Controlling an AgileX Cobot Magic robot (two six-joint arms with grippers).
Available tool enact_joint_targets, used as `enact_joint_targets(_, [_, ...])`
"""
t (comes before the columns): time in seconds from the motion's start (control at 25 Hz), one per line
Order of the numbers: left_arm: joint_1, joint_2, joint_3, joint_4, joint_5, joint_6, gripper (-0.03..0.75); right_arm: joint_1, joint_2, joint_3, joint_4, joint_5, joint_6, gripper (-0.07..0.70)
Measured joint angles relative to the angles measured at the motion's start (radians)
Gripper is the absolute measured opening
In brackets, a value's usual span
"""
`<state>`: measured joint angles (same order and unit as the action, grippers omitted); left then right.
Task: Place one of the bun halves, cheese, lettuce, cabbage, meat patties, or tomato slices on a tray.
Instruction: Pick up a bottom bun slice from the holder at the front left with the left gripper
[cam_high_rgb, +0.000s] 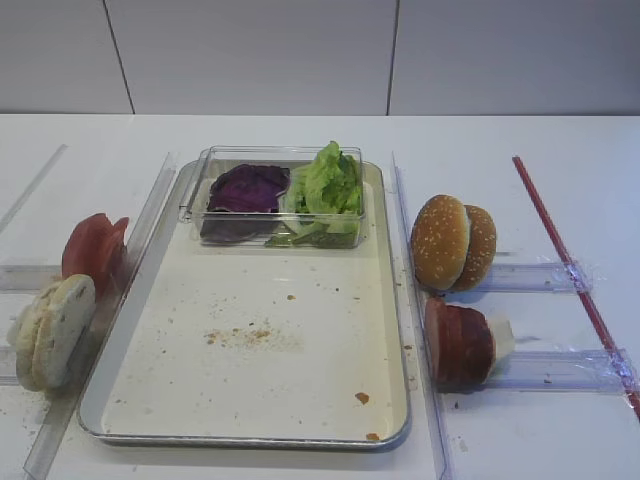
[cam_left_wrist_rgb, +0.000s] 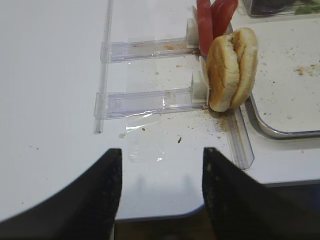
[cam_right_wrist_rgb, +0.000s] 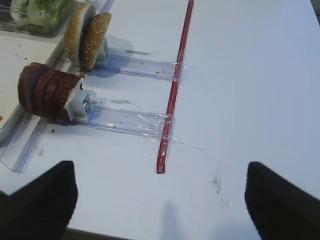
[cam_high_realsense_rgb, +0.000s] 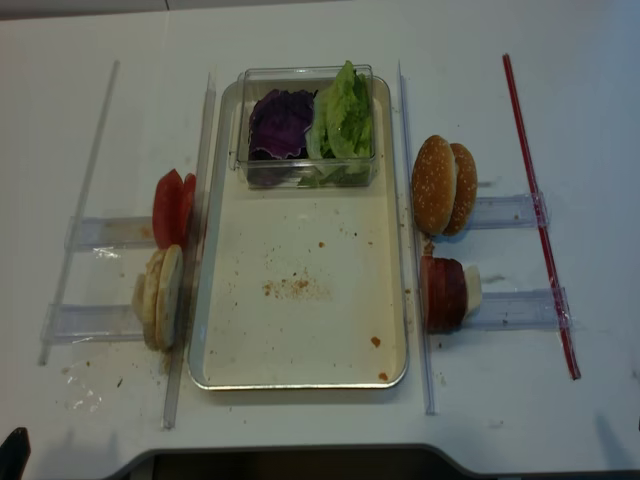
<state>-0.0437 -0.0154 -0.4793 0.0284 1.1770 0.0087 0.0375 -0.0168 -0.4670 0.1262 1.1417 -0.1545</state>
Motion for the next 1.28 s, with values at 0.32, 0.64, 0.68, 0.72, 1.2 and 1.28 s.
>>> enact_joint_targets(0.32, [0.000, 0.000, 0.000, 0.000, 0.000, 0.000, 0.349, 0.000, 0.000, 0.000, -0.001, 0.000, 0.000, 0.648])
enact_joint_targets(0.64, [0.000, 0.000, 0.000, 0.000, 0.000, 0.000, 0.349, 0.000, 0.000, 0.000, -0.001, 0.000, 0.000, 0.599])
enact_joint_targets(0.68, [0.000, 0.000, 0.000, 0.000, 0.000, 0.000, 0.349, 0.000, 0.000, 0.000, -0.001, 0.000, 0.000, 0.594])
enact_joint_targets(0.72, [0.000, 0.000, 0.000, 0.000, 0.000, 0.000, 0.349, 0.000, 0.000, 0.000, -0.001, 0.000, 0.000, 0.591])
enact_joint_targets(1.2, [0.000, 0.000, 0.000, 0.000, 0.000, 0.000, 0.349, 0.000, 0.000, 0.000, -0.001, 0.000, 0.000, 0.583])
enact_joint_targets(1.28, [0.000, 0.000, 0.000, 0.000, 0.000, -0.009, 0.349, 0.000, 0.000, 0.000, -0.001, 0.000, 0.000, 0.583])
